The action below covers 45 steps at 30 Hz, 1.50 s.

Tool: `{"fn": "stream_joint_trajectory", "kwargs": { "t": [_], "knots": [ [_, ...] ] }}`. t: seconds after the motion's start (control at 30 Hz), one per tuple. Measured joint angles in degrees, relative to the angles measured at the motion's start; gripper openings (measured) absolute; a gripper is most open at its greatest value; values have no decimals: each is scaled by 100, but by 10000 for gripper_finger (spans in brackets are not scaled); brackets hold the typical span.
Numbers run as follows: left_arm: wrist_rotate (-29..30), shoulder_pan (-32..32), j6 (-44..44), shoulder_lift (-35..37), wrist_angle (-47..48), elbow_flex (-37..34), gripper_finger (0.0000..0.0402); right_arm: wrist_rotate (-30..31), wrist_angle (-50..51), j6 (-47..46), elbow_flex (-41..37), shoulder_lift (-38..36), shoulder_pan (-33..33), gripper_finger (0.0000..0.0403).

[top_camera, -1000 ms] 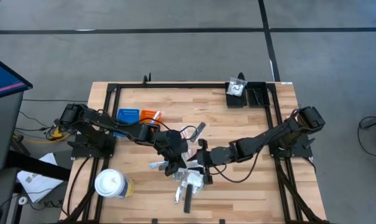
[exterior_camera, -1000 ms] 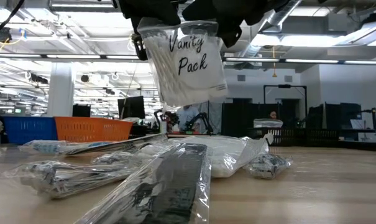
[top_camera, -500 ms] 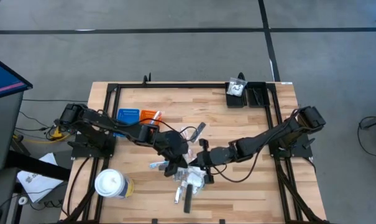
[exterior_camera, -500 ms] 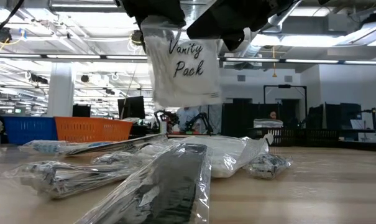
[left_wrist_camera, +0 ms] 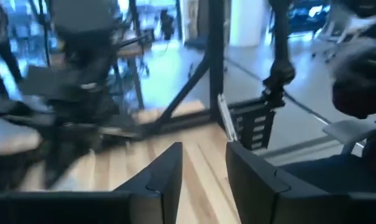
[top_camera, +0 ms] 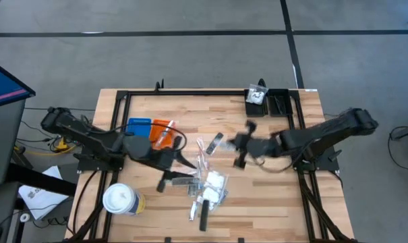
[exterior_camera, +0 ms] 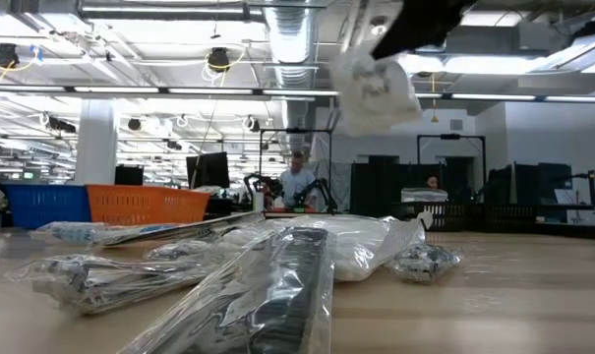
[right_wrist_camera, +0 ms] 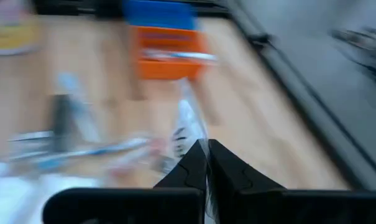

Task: Pick & Place Travel size toiletries
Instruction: Put the cotton pack into the left black bin

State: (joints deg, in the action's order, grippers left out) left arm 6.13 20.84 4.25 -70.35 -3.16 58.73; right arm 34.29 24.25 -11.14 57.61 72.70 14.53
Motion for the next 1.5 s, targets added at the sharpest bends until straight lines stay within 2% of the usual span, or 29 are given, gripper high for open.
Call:
{"fn": "stream_joint_trajectory", "kwargs": {
  "t": [0.13, 0.27, 0.33, 0.43, 0.5, 0.6, 0.67, 0.73, 0.83, 0.93, 1.17, 1.33, 1.5],
  "knots": [
    [-1, 145, 247, 379, -729, -677, 116, 17, 441, 84, -353, -1023, -810, 0],
    [0, 132, 282, 640, -1033, -895, 111, -389, 254, 241, -1206, -2044, -2227, 0],
    [-10, 127, 284, 640, -1058, -915, 111, -1110, -319, 461, -1741, -2476, -3068, 0],
    [-39, 129, 299, 626, -1045, -946, 112, -2612, -1057, 1020, -2436, -2959, -4367, 0],
    [-47, 128, 302, 625, -1132, -937, 113, -3501, -1256, 1450, -2668, -3155, -5211, 0],
    [-46, 127, 388, 621, -1161, -937, 112, -4674, -1042, 1940, -2705, -3114, -6240, 0],
    [-46, 127, 462, 621, -1250, -937, 110, -5020, -1062, 1642, -2700, -2973, -6769, 0],
    [-44, 127, 486, 621, -1263, -937, 109, -5019, -1021, 1167, -2698, -2761, -7182, 0],
    [-44, 127, 507, 619, -1288, -937, 109, -4932, -964, 1120, -2700, -2380, -7391, 0],
    [-44, 127, 583, 619, -1289, -937, 108, -4774, -1311, 1069, -2700, -1970, -7362, 0],
    [-42, 127, 583, 619, -1278, -937, 108, -4789, -2596, 756, -2698, -1158, -6929, 0],
    [-38, 175, 582, 619, -1251, -937, 107, -4766, -2846, 752, -2696, -637, -6868, 0],
    [-42, 178, 581, 616, -1237, -962, 107, -4743, -3040, 813, -2696, -511, -6974, 0]
  ]
}}
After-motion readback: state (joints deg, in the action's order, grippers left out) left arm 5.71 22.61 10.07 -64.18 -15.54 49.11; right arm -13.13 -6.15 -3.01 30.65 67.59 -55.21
